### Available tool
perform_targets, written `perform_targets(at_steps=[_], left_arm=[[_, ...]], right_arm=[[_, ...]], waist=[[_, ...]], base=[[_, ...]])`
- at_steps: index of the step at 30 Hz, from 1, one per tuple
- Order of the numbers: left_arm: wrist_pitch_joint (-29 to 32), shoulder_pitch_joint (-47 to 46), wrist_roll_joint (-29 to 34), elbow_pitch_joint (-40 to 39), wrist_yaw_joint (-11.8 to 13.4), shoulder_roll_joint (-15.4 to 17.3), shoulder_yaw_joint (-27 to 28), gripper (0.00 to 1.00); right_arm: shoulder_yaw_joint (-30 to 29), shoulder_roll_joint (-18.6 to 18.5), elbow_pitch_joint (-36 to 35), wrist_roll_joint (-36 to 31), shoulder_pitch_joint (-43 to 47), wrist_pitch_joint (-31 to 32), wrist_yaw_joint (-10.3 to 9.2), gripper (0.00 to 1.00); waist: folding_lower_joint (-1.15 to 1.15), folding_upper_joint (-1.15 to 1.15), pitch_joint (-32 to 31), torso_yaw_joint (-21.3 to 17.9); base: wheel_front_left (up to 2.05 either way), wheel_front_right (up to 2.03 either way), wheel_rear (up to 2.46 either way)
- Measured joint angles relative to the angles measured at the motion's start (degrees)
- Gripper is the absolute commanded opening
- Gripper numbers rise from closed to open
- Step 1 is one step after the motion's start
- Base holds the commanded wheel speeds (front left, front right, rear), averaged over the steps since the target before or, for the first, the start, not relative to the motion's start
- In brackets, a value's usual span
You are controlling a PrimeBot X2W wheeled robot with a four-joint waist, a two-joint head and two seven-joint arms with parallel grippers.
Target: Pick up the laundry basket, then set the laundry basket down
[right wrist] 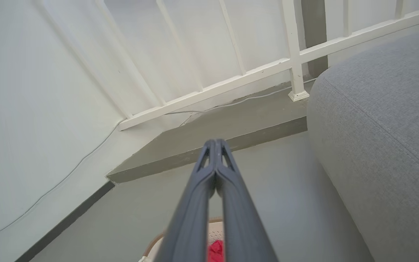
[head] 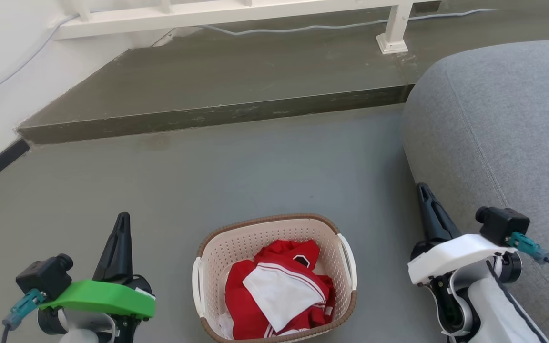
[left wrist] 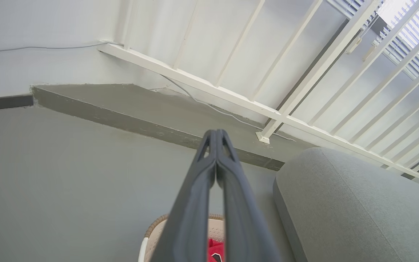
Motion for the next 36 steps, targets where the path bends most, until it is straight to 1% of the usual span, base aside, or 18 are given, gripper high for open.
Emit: perform_targets(at_steps=[4, 5, 36], left_arm=[[0.8, 0.0, -2.3, 0.0, 0.0, -0.1, 0.4, 0.00], [1.2, 0.0, -3.7, 0.1, 0.0, -0.1, 0.7, 0.00], [7.1, 0.0, -23.8, 1.9, 0.0, 0.0, 3.6, 0.00]], right_arm=[[-1.0, 0.1, -0.2, 3.6, 0.0, 0.8, 0.35, 0.00], [-1.7, 0.2, -0.2, 5.0, 0.0, 1.3, 0.58, 0.00], [-9.1, 0.4, -0.2, 27.8, 0.4, 7.3, 3.58, 0.00]], waist=[[0.00, 0.00, -0.2, 0.2], [0.00, 0.00, -0.3, 0.2], [0.00, 0.00, -1.8, 1.3]], base=[[0.00, 0.00, 0.00], [0.00, 0.00, 0.00], [0.00, 0.00, 0.00]])
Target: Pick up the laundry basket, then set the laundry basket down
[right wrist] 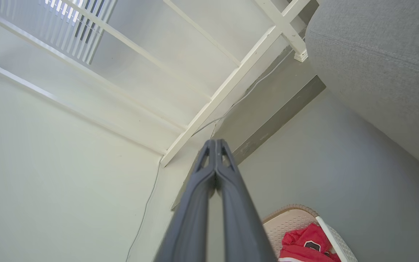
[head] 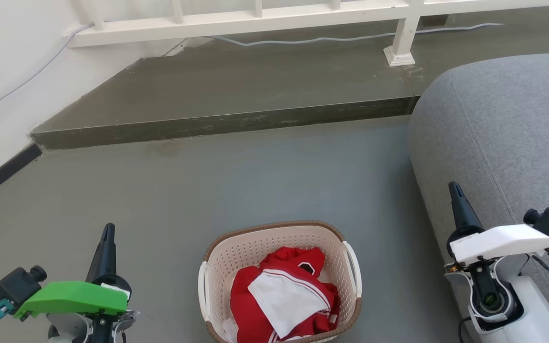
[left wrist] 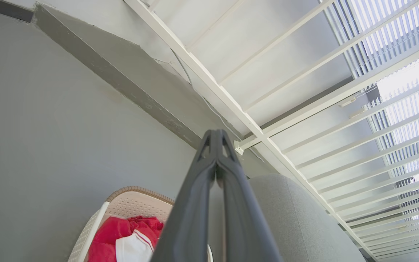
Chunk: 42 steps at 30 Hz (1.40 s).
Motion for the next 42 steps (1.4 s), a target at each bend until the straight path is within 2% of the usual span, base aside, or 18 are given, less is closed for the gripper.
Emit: perform_targets(at_steps=[42], left_arm=[[7.2, -0.2, -26.5, 2.7, 0.0, 0.3, 3.7, 0.00]], right_arm=[[-9.5, 0.4, 1.0, 29.9, 0.2, 7.2, 4.79, 0.00]], waist=[[0.00, 0.00, -2.0, 1.4]], base=[[0.00, 0.00, 0.00]])
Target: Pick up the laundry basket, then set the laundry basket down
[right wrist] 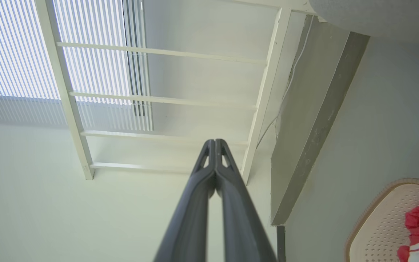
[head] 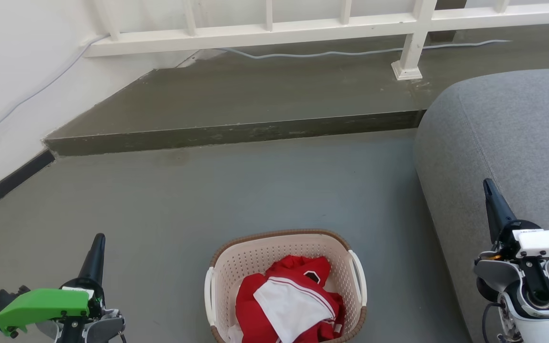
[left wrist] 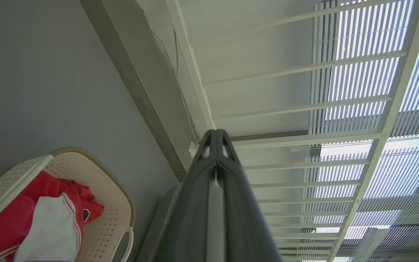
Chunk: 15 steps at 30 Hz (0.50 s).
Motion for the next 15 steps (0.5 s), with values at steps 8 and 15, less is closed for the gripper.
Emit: perform_targets(at_steps=[8, 15], left_arm=[[1.5, -0.1, -5.1, 0.8, 0.0, 0.0, 0.8, 0.00], [1.9, -0.2, -6.6, 1.1, 0.0, 0.0, 1.2, 0.00]], right_arm=[[-1.8, 0.2, 0.1, 5.7, 0.0, 1.7, 0.87, 0.00], [-2.3, 0.3, 0.3, 7.7, 0.1, 1.9, 1.01, 0.00]], waist=[[0.00, 0.00, -0.4, 0.3], [0.00, 0.00, -0.5, 0.3]], base=[[0.00, 0.00, 0.00], [0.00, 0.00, 0.00]])
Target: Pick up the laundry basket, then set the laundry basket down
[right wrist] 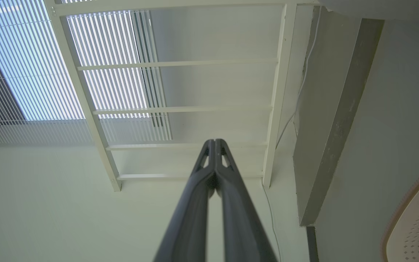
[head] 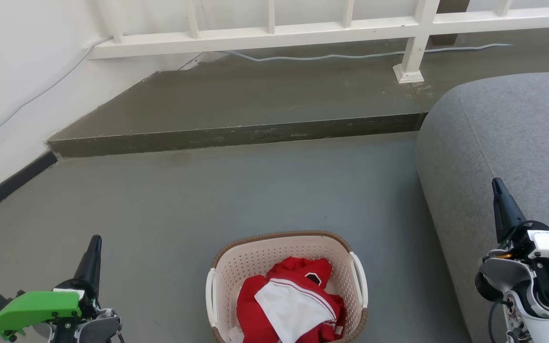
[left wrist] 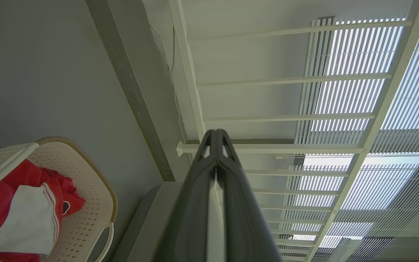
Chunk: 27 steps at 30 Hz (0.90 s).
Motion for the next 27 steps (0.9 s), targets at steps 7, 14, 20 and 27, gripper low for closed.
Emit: perform_targets(at_steps=[7, 14, 20, 27], left_arm=[[0.0, -0.1, -0.3, 0.1, 0.0, 0.0, 0.0, 0.00], [0.0, -0.1, -0.3, 0.1, 0.0, 0.0, 0.1, 0.00], [0.0, -0.4, -0.3, 0.1, 0.0, 0.0, 0.1, 0.00], [0.0, -0.6, -0.3, 0.2, 0.0, 0.0, 0.1, 0.00]], right_arm=[[-0.1, 0.1, 0.1, 0.0, 0.0, 0.0, 0.00, 0.00], [-0.1, 0.1, 0.2, 0.0, 0.0, 0.0, 0.00, 0.00], [-0.1, 0.2, 0.3, 0.0, 0.0, 0.0, 0.01, 0.00], [-0.2, 0.2, 0.4, 0.0, 0.0, 0.3, 0.01, 0.00]], waist=[[0.00, 0.00, 0.0, 0.0], [0.00, 0.00, 0.0, 0.0], [0.00, 0.00, 0.0, 0.0], [0.00, 0.00, 0.0, 0.0]], base=[[0.00, 0.00, 0.00], [0.00, 0.00, 0.00], [0.00, 0.00, 0.00], [0.00, 0.00, 0.00]])
